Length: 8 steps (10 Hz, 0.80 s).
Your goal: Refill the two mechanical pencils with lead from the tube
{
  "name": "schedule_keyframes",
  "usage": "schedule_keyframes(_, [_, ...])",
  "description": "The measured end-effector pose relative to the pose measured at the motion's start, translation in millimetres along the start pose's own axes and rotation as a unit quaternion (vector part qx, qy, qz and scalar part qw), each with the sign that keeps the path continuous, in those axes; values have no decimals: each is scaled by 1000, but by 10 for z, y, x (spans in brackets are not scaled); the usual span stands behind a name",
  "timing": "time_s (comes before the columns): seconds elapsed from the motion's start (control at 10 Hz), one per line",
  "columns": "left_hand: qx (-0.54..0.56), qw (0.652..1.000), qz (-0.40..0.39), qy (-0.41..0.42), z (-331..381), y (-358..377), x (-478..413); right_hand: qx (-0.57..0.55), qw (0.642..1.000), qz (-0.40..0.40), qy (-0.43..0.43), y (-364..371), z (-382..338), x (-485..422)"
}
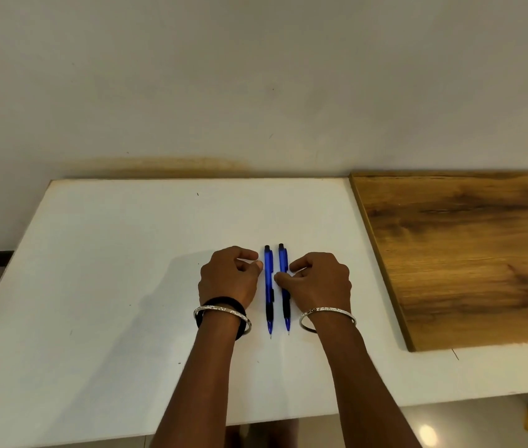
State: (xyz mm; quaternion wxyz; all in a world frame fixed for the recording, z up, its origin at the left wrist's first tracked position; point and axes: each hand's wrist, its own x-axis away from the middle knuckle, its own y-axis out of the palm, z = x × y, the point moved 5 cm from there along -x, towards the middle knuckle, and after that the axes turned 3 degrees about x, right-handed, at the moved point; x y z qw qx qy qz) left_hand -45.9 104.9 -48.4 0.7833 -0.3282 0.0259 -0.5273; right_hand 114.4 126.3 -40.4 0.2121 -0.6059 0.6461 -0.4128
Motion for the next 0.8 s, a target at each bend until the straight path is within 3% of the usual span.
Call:
schedule_keyframes(0.1, [12,1000,7,1,1,-31,14,-54,998,30,14,-156,62,-37])
schedule_keyframes(0.2, [22,1000,16,5,5,-67,49,-59,991,120,16,-423,187,-49])
schedule_keyframes(0.3, [26,999,18,7,13,-75,99,-6,993,118,23,-481,311,-24])
schedule_keyframes(0.4, [25,1000,8,8,24,-68,140,2,997,67,33,-381,337,4])
schedule_keyframes(0.8, [22,1000,8,8,4,-85,99,-18,999,37,29,-213,245,-12])
